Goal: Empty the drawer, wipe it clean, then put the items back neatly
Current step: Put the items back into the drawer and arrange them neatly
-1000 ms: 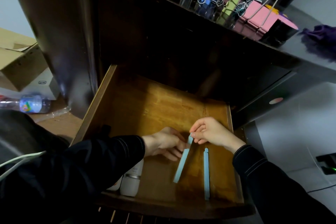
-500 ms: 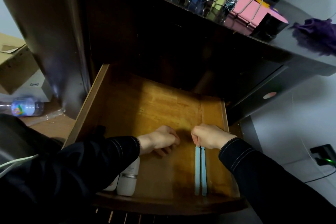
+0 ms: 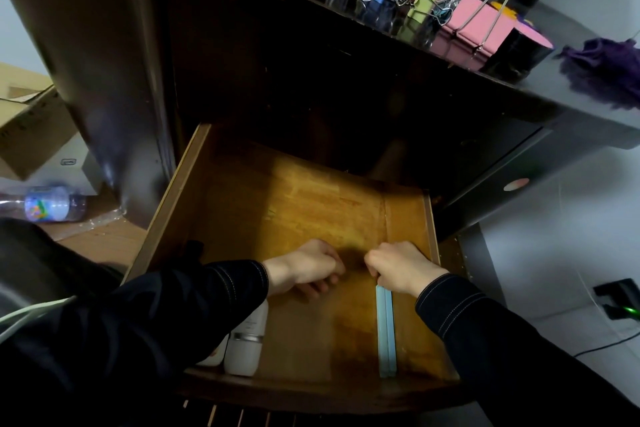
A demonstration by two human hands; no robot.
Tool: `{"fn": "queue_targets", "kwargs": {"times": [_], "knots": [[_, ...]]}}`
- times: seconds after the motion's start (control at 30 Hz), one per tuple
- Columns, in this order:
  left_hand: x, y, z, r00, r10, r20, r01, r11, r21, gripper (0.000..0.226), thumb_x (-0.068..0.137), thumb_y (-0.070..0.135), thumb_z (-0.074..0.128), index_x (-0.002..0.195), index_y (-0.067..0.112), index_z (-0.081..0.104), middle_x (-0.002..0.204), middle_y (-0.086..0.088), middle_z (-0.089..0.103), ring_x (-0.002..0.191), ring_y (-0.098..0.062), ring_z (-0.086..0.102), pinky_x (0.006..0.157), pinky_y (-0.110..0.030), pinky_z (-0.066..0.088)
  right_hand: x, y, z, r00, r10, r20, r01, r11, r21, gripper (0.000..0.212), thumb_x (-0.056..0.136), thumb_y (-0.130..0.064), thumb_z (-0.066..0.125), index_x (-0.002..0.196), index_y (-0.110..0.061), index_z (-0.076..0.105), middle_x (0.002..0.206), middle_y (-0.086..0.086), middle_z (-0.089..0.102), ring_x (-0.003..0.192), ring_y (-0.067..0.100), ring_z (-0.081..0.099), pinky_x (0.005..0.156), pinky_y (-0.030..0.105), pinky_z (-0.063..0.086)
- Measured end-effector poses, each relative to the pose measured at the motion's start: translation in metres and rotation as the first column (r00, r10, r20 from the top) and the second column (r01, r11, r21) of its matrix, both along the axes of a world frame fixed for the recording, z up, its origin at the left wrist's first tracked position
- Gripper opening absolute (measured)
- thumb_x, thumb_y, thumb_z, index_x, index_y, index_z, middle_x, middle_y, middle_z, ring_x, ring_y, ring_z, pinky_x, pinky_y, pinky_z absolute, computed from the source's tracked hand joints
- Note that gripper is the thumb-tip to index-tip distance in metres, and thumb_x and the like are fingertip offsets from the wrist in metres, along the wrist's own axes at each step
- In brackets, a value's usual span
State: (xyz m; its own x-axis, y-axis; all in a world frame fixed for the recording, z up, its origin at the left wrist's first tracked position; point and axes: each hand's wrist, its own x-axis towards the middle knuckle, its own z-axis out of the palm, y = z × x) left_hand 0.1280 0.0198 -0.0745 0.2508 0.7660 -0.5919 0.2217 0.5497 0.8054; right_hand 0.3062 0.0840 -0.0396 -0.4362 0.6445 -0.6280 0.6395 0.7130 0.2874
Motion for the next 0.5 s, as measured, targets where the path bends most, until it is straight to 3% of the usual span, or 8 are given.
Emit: {"fn": "queue_targets", "kwargs": {"times": [0.33,0.5], "knots": [[-0.0002,0.0018,0.003,1.0,0.019,-0.017,-0.019,1.0,0.024,0.018,0.098,0.018,0.058,0.111,0.01,0.067,0.092,-0.006,0.065,0.078,-0.019,0.059,0.066,-0.032,0.053,0.0001,-0.0045,0.0,0.999,-0.035,-0.003,0.035,0.999,-0.023,0.014,0.095,-0.004,0.057,0.105,-0.014,0.06,0.105,0.009,0.064,0.093,0.029,0.063,0.076,0.038,0.05],[-0.0051,0.0032,0.0035,0.997,0.025,-0.071,-0.017,0.993,0.119,0.017,0.098,0.021,0.057,0.108,0.012,0.067,0.089,-0.003,0.067,0.076,-0.017,0.062,0.063,-0.028,0.053,0.0003,-0.0102,0.0084,0.989,-0.08,-0.124,0.081,0.997,0.004,0.008,0.097,-0.009,0.057,0.101,-0.015,0.058,0.103,0.008,0.062,0.089,0.026,0.062,0.073,0.036,0.05]]}}
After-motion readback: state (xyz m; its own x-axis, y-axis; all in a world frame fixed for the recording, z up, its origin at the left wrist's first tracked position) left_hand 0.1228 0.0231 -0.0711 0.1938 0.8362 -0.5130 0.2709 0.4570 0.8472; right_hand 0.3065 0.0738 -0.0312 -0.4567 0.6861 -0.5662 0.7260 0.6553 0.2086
